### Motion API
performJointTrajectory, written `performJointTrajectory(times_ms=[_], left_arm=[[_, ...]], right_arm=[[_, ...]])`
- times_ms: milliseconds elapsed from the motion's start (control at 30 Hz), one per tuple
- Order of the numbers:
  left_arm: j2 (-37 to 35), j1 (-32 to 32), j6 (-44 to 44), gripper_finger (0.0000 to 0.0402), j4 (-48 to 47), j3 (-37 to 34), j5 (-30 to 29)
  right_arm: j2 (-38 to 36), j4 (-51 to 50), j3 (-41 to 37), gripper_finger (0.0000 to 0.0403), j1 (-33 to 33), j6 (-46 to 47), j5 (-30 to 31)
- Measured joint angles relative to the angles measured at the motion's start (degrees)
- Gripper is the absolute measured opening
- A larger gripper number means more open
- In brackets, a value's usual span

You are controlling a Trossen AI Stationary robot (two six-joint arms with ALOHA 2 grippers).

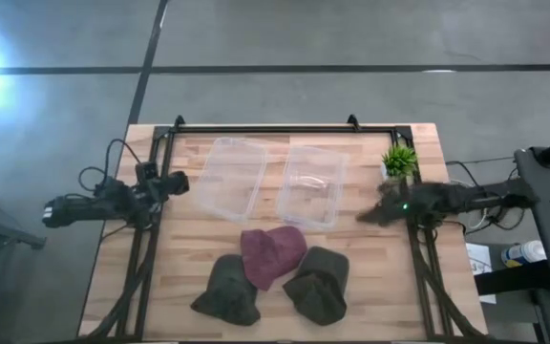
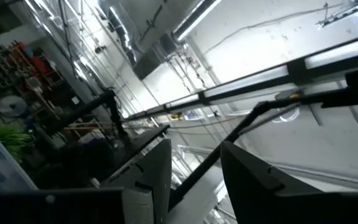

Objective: Pick & Place hat
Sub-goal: Put the right black cap into the right transparent bin

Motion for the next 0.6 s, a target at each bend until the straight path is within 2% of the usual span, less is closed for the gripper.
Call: performJointTrajectory(times_ms=[67,167,333,600], left_arm=[[0.0,0.0,0.0,0.0132,0.0,0.0,0.0],[0.0,0.0,-0.1,0.0132,0.0,0.0,0.0],[0.1,0.0,0.1,0.0132,-1.1,0.0,0.2],[0.4,0.0,1.6,0.0132,-3.5,0.0,0.3]], right_arm=[[5.9,-14.9,5.2,0.0154,3.9,4.1,-3.4],[12.7,-22.4,11.0,0.0150,9.7,7.2,-5.6],[22.2,-18.4,14.4,0.0178,14.5,12.7,-5.2],[37.1,-1.4,12.7,0.0279,15.8,17.7,-5.3]])
